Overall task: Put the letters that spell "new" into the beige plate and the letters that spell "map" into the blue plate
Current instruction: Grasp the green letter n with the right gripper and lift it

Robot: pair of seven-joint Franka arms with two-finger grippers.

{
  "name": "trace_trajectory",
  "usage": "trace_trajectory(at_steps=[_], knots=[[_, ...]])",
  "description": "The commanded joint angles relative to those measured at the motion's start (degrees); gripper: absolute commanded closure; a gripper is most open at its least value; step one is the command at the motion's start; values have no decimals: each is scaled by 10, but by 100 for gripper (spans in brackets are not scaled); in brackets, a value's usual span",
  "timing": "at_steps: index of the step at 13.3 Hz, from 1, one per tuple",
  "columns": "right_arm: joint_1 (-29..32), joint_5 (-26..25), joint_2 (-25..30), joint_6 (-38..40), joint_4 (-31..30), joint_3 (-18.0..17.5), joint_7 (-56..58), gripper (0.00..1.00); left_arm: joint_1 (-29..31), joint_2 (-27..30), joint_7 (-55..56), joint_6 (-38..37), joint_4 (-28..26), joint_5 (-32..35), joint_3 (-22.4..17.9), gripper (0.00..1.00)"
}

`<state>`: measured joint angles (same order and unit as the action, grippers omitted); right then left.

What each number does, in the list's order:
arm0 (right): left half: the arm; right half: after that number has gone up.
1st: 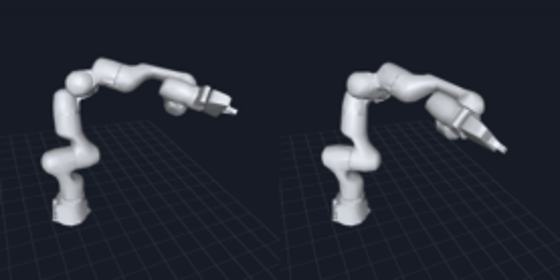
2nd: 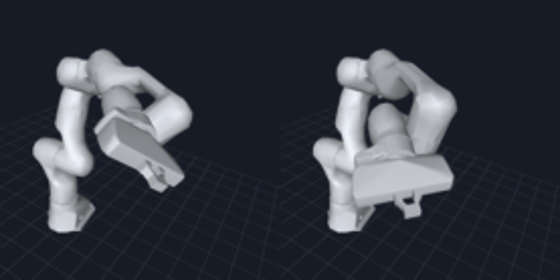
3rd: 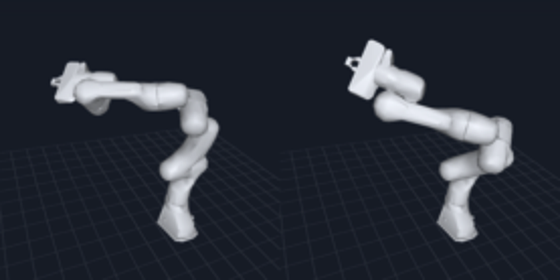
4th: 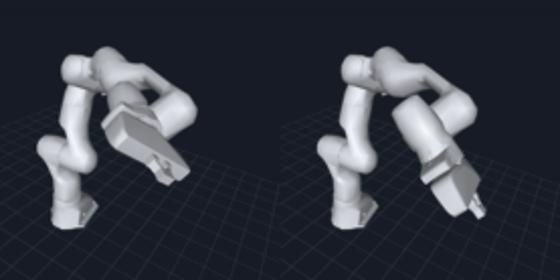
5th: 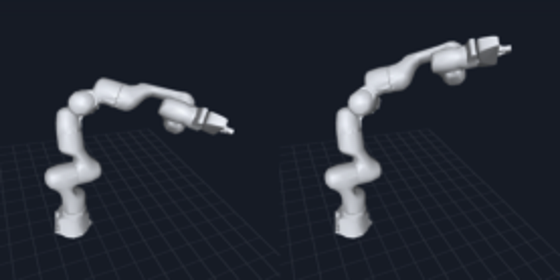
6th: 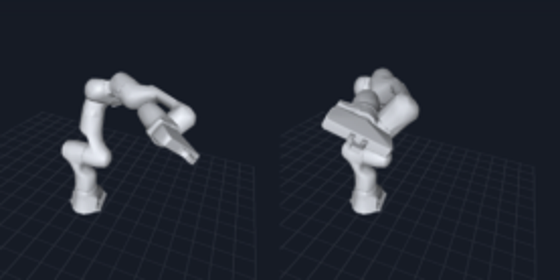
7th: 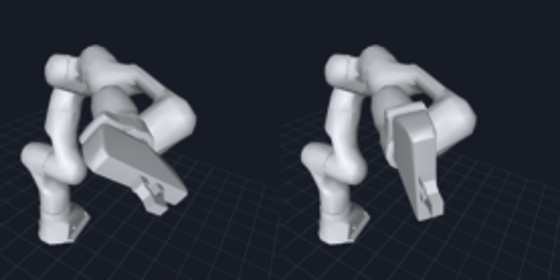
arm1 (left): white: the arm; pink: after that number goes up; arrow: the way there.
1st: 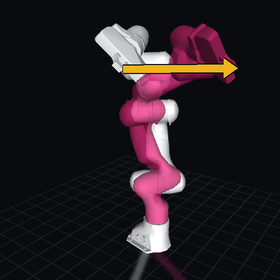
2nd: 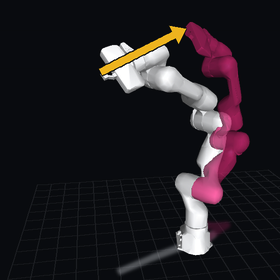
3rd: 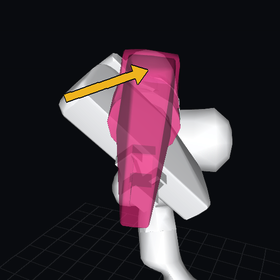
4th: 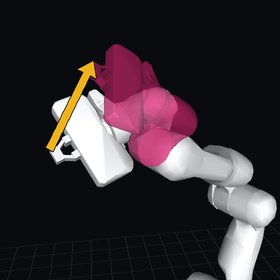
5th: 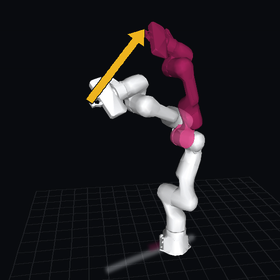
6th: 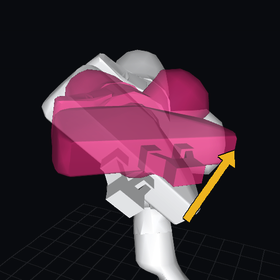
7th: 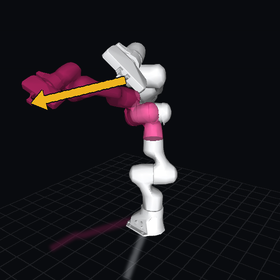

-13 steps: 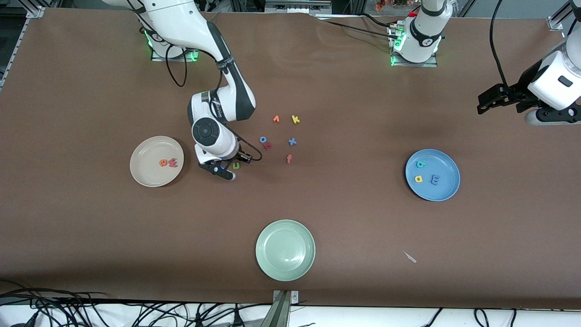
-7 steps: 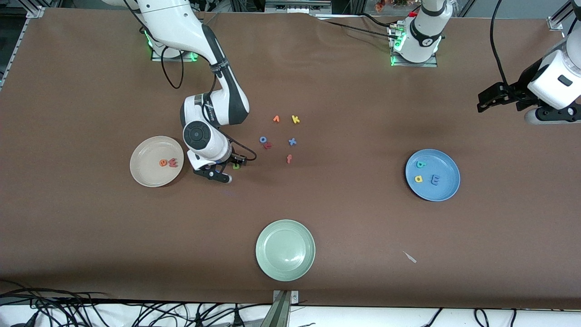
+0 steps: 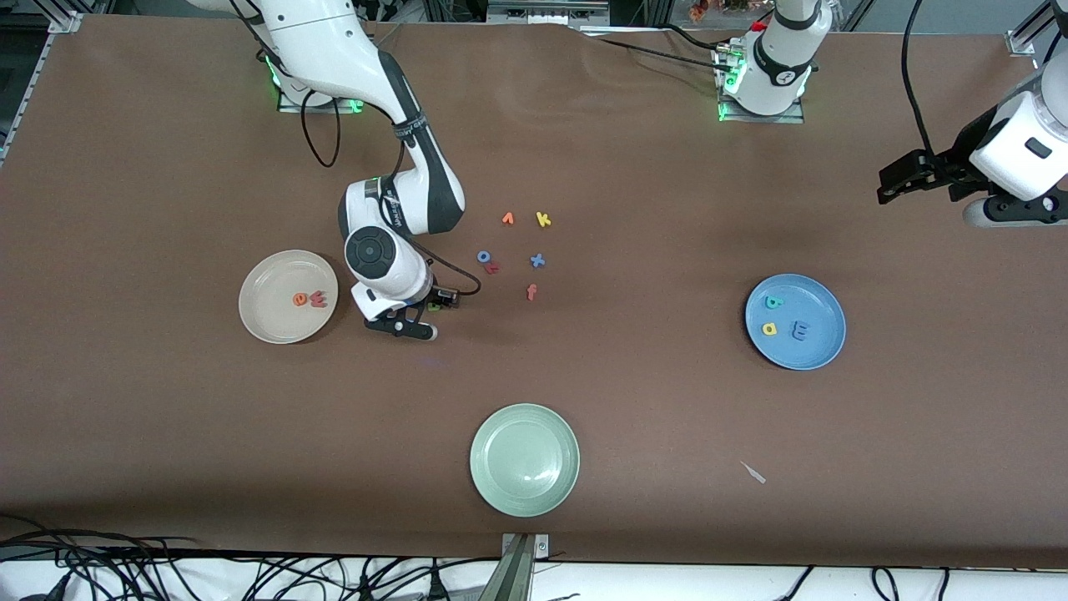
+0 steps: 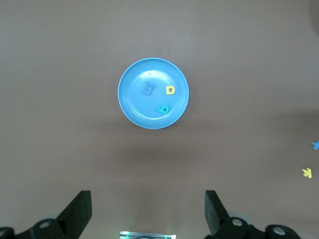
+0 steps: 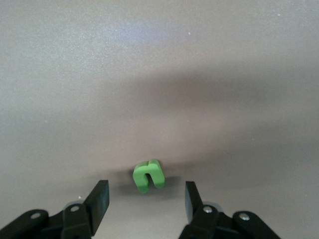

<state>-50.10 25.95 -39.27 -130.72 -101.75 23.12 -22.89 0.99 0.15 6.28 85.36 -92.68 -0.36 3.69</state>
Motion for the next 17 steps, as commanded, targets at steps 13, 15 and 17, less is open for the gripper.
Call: trace_trajectory(at_steps=[13,15,17], knots=[[9,12,-23,-24,13,-4,29,53,5,-8,-10,-14,18,-11,-2,0],[9,15,-23,-25,13,-4,28,59,5,-7,-9,-14,18,-11,-2,0],[7,29,-25,-26,13,-5,29,64,4,-7,-9,-14,18,-11,0,0]])
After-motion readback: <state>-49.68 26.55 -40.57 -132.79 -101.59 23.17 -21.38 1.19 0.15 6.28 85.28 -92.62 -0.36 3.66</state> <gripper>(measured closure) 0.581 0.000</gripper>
